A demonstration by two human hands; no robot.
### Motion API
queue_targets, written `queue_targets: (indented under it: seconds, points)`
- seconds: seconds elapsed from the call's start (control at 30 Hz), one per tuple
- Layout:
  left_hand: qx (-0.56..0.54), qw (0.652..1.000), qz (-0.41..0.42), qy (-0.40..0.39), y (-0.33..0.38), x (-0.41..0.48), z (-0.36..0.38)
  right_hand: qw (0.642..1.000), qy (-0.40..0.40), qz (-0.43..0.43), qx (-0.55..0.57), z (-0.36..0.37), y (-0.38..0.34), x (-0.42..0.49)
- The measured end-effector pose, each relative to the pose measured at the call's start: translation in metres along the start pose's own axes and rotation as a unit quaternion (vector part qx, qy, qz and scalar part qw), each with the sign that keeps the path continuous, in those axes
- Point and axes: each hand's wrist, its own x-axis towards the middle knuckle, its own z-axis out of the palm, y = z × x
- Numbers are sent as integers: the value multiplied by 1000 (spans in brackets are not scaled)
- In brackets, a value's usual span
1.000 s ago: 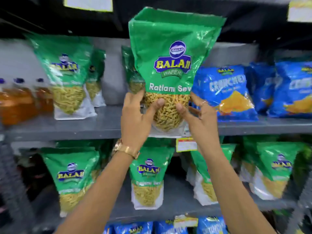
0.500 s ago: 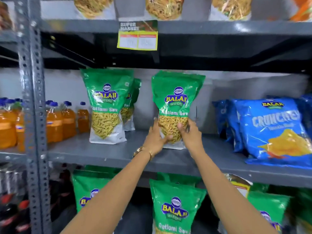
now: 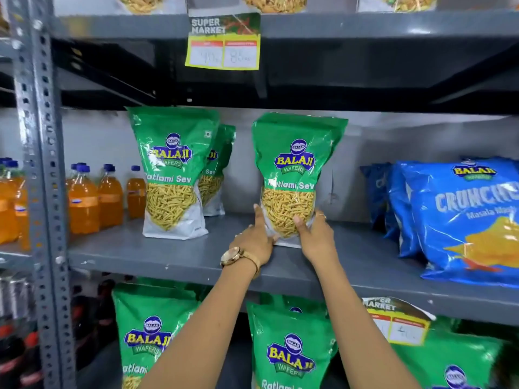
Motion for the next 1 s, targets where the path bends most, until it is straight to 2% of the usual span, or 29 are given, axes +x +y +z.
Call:
queue_targets:
  seconds: [0.17, 0.27, 0.37, 0.47, 0.57, 0.63, 0.7, 0.73, 0.8, 0.87, 1.0]
  points:
    - [29, 999, -7, 16, 2, -10, -3, 1000, 22, 5, 7, -5, 0, -8]
    - [13, 999, 9, 43, 4, -20, -8, 992, 85, -88, 22, -13, -3, -22]
    - [-32, 989, 63, 128, 3, -44, -8, 971, 127, -186, 77, -16, -2, -48]
    - [-58, 960, 144, 231, -2, -79, 1, 948, 153, -229, 160, -3, 16, -93]
    - [-75, 934, 217, 272, -22, -121, 23, 931, 158, -269, 187, 17, 46, -142]
    - [-119, 919, 214, 310, -48, -152, 45, 935, 132, -276, 179, 29, 64, -170]
    - [-186, 909, 150, 341, -81, -185, 70, 947, 80, -247, 188, 45, 81, -194]
    - [-233, 899, 90, 359, -96, -199, 80, 955, 51, -212, 202, 53, 88, -202]
    - [-336, 859, -53, 384, -135, -215, 96, 964, -5, -113, 240, 80, 99, -214]
    - [-373, 836, -155, 373, -176, -215, 103, 959, -46, -10, 281, 112, 110, -220]
    - [-355, 858, -243, 278, -247, -200, 102, 921, -156, 172, 311, 188, 122, -219]
